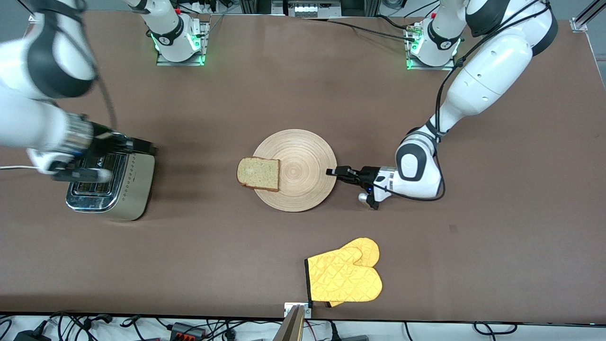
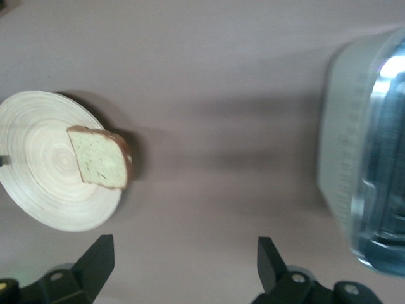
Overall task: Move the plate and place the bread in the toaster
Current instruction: 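Reach the right gripper to the bread while the left gripper withdraws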
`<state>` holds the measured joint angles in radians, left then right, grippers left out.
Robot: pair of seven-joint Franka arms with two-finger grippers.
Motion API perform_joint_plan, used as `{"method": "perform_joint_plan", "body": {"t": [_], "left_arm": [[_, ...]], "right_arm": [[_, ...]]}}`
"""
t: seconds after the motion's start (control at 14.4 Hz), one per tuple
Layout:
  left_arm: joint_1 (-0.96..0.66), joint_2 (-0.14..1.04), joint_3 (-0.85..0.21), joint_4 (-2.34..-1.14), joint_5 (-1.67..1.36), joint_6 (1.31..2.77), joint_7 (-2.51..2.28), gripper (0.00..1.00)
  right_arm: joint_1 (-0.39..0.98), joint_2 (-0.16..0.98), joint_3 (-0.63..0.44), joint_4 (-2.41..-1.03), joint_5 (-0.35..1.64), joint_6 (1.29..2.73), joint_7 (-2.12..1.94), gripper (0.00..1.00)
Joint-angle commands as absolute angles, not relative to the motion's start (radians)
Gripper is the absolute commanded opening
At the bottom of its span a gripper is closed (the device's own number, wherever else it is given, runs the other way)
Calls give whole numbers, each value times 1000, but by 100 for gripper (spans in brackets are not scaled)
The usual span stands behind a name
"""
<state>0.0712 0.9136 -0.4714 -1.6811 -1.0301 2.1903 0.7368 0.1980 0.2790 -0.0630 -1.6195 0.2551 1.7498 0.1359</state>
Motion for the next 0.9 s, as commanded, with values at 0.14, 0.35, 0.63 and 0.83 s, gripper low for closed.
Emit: {"method": "perform_joint_plan", "body": {"t": [0.14,0.35,0.63,0.83], "left_arm": [[204,841,-417,-1597,-760,1891,746,100],[273,839,-422,-1484,-521,1737,744,100],[316,819,-419,-1268,-269,1441,686,100],[314,740,-419,-1198,-134,1327,634,100]], "right_arm": [[251,389,-69,-1634,314,1879,158,100],[262,410,-69,-1733,472,2053,156,100],[391,413,-69,-1897,592,2415,144,100],[426,449,-68,-1917,664,2496,127,100]]}}
